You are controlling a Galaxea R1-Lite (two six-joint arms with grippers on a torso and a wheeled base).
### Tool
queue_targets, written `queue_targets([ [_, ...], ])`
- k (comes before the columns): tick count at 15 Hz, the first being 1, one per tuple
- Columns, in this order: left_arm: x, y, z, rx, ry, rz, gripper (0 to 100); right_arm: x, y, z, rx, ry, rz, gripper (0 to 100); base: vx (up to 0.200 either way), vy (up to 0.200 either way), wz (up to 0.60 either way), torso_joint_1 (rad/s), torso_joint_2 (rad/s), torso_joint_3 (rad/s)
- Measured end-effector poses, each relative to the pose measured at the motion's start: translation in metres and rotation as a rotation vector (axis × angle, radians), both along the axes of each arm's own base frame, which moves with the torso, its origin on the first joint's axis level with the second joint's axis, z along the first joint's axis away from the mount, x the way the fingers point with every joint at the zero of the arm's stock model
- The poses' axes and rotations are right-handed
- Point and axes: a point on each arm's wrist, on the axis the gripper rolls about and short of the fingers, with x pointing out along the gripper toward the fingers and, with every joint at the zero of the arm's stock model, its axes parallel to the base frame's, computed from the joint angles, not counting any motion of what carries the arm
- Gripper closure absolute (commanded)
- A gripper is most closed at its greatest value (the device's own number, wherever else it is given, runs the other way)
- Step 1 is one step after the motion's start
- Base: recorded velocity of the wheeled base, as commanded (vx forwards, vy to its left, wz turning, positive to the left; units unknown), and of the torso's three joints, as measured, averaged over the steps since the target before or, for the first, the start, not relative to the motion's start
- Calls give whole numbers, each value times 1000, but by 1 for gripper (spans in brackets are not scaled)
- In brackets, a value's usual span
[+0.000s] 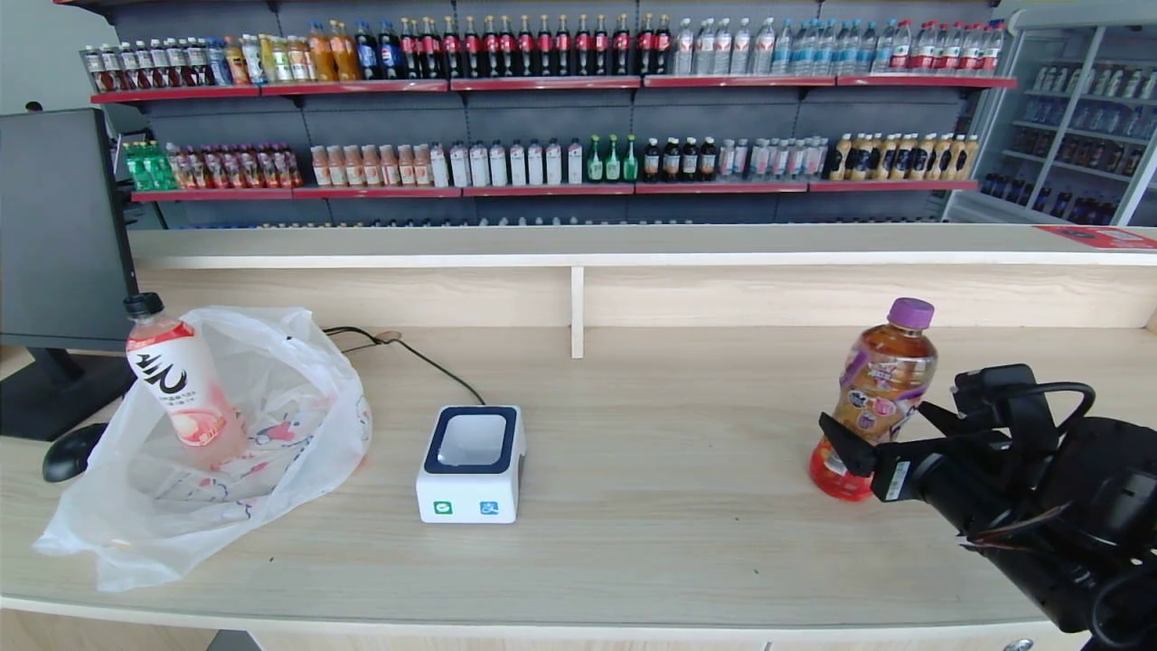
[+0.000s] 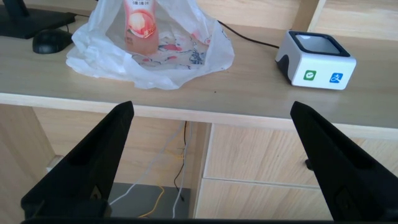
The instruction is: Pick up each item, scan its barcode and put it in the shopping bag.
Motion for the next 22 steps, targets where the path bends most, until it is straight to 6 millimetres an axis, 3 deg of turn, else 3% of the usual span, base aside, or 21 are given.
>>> queue_targets([
  [8,0,0,0,0,0,0,0,26,0,-4,13,-16,-22,0,0,0,0,0,0,0],
  [15,0,0,0,0,0,0,0,36,-5,-6,15,-18,-43,0,0,0,0,0,0,0],
  [16,0,0,0,0,0,0,0,36,-5,-7,11,-17,-43,100,0,0,0,0,0,0],
  [22,0,0,0,0,0,0,0,45,-4,-1,21,-54,-44,100,0,0,0,0,0,0],
])
